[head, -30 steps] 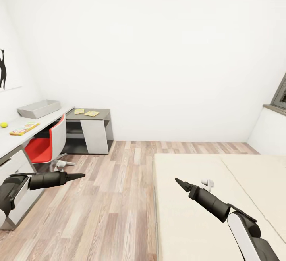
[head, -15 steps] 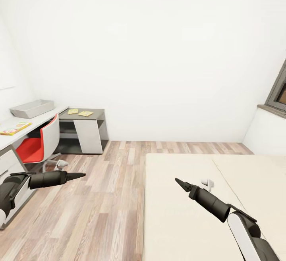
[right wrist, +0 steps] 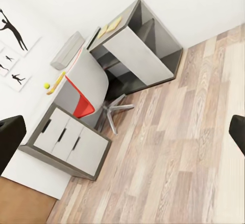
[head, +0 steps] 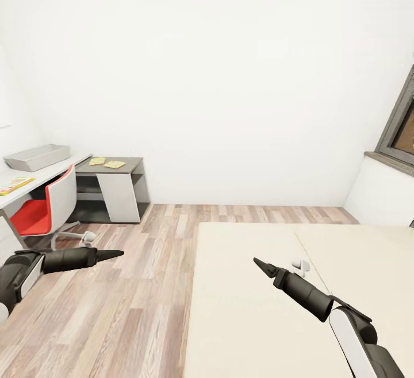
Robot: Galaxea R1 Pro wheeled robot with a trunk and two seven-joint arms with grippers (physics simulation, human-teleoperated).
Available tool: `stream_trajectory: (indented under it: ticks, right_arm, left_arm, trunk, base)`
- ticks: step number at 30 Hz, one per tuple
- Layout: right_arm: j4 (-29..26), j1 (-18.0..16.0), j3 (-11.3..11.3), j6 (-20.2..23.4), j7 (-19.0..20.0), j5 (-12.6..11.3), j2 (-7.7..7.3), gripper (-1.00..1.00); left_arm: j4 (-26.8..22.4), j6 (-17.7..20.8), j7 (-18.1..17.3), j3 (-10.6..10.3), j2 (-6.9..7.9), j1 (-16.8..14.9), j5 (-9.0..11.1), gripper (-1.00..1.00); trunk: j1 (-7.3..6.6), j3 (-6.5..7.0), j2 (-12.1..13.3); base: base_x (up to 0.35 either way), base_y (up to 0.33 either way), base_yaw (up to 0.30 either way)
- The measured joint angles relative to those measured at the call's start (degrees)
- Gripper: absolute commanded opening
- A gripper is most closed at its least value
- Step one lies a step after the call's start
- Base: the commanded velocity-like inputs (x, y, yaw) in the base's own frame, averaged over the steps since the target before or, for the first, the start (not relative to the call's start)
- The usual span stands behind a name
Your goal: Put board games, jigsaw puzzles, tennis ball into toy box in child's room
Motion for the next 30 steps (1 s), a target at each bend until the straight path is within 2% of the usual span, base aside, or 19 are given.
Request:
stream_trajectory:
  ticks: [30]
  right_arm:
    - [-0.04,0.00,0.00,0.02,0.09,0.00,-0.08,1.00]
  left_arm:
    - [0.00,0.00,0.01,0.00,-0.23,0.00,-0.11,1.00]
  trunk:
    - [0.00,0.00,-0.01]
  base:
    - [0.000,-0.290,0.000]
